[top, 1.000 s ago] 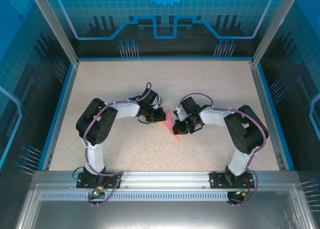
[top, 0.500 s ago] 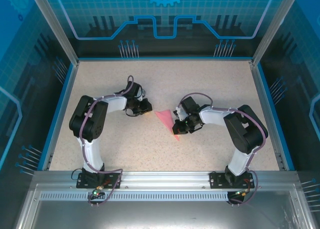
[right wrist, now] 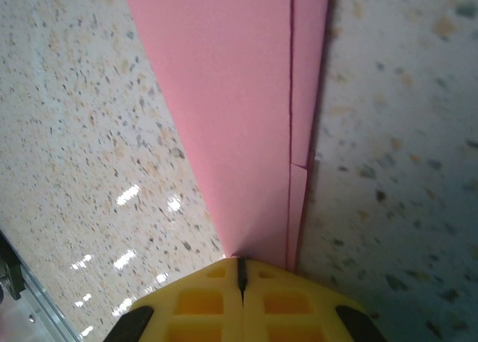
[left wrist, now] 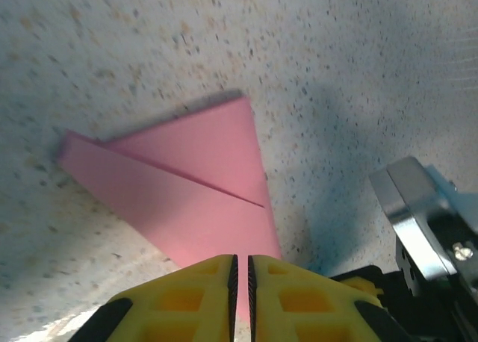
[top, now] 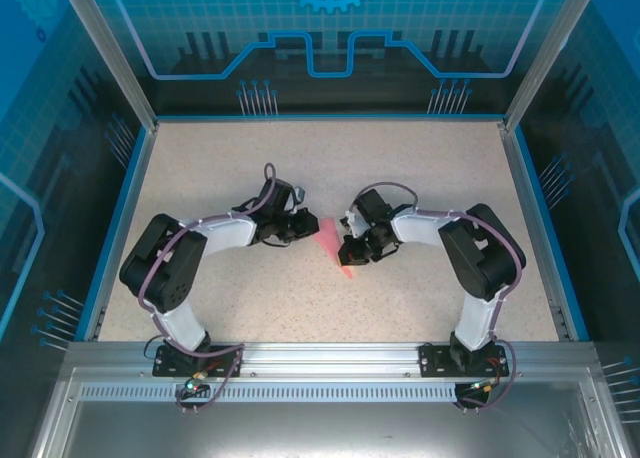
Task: Fold a paper plane with a square sheet of paper (pick it up from the middle)
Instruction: Fold the wing for the fifth time at the center of the table.
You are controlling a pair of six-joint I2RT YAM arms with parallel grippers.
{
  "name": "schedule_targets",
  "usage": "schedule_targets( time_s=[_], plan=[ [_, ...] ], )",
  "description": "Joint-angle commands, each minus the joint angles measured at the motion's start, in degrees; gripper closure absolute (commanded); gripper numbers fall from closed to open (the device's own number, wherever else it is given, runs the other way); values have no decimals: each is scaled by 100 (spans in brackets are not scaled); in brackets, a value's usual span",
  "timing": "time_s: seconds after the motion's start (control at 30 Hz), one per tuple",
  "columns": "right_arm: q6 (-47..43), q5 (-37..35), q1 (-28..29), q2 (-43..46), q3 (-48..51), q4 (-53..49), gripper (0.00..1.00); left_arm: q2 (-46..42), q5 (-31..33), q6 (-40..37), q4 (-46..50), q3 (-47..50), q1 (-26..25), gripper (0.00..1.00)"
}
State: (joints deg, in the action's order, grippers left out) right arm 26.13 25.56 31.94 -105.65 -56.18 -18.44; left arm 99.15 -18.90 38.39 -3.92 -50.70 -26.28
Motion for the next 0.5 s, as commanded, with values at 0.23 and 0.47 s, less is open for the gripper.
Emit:
schedule_targets(
  time_s=[0.23, 0.47],
  plan=[
    [6, -586, 84, -351, 143, -123, 99, 697, -325, 345, -802, -91, -273, 88],
    [-29, -605, 84, -343, 169, -194, 98, 1013, -19, 172, -479, -415, -275, 91]
  ],
)
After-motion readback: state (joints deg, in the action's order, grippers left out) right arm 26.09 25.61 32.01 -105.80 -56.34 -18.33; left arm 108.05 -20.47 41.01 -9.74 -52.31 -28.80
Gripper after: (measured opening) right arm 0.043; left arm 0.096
